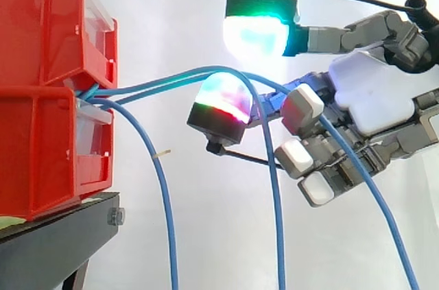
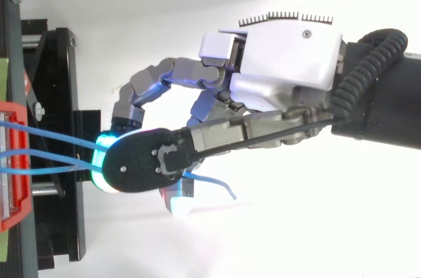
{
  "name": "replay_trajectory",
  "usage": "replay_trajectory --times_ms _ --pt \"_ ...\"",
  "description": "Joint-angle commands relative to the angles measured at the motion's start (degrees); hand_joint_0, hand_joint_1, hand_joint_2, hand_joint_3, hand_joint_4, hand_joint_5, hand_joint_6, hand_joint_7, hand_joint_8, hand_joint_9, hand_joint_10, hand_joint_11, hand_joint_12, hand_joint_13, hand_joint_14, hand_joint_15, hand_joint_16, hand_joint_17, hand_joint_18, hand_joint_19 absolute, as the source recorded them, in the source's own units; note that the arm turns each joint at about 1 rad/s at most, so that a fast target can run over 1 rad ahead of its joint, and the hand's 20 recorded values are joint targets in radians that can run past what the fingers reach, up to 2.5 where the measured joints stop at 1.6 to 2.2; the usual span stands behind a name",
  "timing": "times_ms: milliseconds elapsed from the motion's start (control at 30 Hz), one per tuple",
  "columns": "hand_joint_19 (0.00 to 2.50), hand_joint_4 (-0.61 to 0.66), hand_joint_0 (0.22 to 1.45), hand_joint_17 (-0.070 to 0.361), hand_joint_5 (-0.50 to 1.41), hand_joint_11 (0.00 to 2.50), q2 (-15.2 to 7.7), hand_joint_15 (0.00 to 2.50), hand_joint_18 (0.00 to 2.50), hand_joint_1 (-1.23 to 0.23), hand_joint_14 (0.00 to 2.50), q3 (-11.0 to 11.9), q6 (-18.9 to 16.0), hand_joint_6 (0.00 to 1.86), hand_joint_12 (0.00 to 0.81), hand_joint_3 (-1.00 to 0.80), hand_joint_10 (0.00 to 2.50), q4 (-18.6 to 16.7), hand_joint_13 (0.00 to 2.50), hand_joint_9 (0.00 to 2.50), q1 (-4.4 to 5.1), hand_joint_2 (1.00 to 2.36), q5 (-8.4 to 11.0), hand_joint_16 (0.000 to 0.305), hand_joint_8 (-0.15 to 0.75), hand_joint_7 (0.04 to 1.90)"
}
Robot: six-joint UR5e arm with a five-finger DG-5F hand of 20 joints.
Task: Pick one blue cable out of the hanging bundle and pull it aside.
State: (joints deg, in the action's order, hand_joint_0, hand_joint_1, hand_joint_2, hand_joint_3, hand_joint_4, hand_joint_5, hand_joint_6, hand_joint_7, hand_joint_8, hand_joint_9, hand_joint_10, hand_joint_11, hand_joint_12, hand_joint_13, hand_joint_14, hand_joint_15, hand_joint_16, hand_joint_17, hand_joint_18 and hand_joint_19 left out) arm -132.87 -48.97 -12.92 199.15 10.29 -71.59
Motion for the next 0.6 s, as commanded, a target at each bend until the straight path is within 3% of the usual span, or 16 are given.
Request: replay_trajectory --times_ms 0,233,300,433,567 --pt "0.46 0.04 0.41 0.13 -0.09 0.61 0.0 0.52 0.88 -0.49 0.02 -0.1 0.0 0.83 0.324 -0.5 0.02 -0.1 1.04 1.27 0.08 1.0 0.04 0.058 0.294 0.86" --pt "0.41 0.05 0.37 0.133 -0.07 0.61 0.0 0.51 0.9 -0.68 0.02 0.0 0.0 0.83 0.321 -0.5 0.02 0.0 1.05 1.29 0.17 1.0 -0.13 0.059 0.282 0.89" --pt "0.44 0.0 0.45 0.114 -0.08 0.63 0.0 0.51 0.83 -0.79 0.02 -0.1 0.0 0.85 0.287 -0.5 0.02 0.1 1.01 1.25 0.17 1.0 -0.13 0.051 0.252 0.95" --pt "0.49 -0.06 0.6 0.094 -0.08 0.66 0.0 0.54 0.76 -0.82 0.02 -0.1 0.0 0.88 0.249 -0.5 0.02 0.1 0.98 1.23 0.17 1.0 0.04 0.042 0.212 0.99" --pt "0.49 -0.08 0.65 0.094 -0.09 0.69 0.0 0.55 0.78 -0.87 0.02 -0.9 -0.1 0.91 0.25 -0.28 0.03 -0.1 1.0 1.24 0.17 1.02 0.04 0.042 0.225 1.0"
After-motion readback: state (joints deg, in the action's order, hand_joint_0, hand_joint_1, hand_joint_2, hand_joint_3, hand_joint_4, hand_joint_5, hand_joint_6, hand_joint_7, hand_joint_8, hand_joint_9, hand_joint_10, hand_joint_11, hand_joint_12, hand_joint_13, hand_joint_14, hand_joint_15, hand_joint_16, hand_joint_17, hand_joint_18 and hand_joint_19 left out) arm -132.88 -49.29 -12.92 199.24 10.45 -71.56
